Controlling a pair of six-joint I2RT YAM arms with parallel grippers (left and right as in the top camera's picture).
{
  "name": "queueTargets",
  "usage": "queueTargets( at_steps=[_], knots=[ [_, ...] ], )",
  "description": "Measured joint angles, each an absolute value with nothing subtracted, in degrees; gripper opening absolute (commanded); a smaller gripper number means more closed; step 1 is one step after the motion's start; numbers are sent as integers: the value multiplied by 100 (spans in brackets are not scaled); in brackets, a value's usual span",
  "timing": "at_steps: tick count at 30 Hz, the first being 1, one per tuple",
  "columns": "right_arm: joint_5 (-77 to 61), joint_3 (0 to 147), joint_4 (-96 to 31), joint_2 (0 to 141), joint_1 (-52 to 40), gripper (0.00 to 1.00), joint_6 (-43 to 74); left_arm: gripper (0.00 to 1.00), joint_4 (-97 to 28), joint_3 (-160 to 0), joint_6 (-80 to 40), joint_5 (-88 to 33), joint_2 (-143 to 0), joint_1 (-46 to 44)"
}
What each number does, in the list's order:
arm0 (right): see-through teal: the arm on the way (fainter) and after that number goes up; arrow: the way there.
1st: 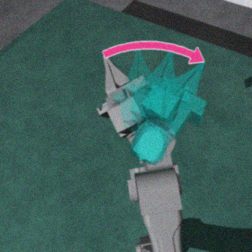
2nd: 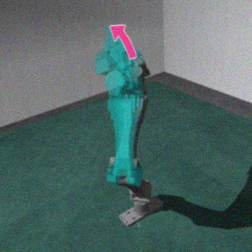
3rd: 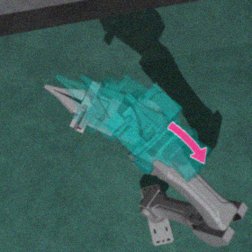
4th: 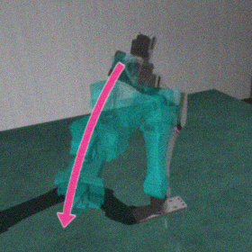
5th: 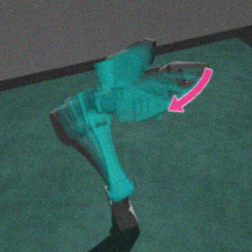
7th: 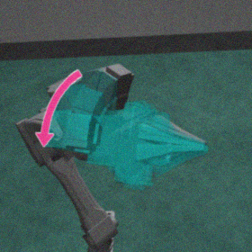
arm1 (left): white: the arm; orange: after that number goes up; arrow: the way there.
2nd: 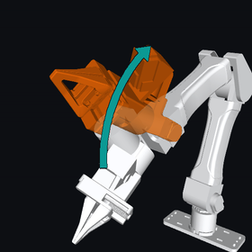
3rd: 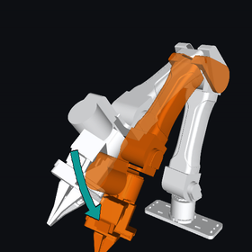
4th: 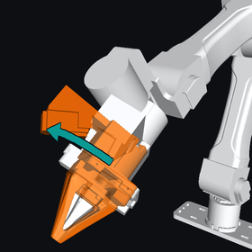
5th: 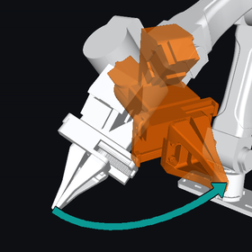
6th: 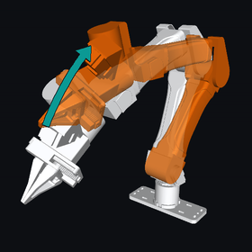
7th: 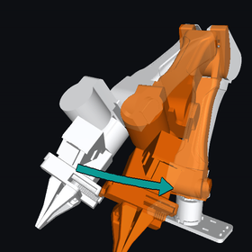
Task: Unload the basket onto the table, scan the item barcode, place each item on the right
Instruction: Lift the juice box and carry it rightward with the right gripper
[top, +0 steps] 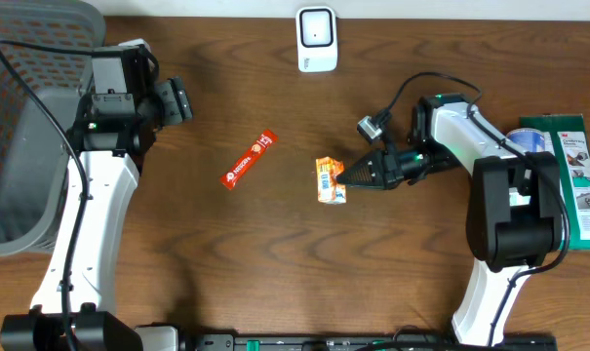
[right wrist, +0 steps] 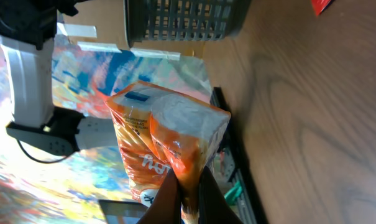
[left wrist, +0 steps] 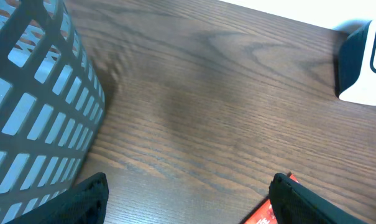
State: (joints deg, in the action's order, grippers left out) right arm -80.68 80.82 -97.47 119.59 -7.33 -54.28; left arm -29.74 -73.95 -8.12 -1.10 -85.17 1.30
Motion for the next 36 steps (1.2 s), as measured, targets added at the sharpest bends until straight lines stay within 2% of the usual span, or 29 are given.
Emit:
queueTargets(
  at_steps=[36],
  knots=[
    [-7741, 8082, -9747, 11959, -720, 1, -5819, 83, -2974, -7395, -812, -110, -8517, 130]
  ],
)
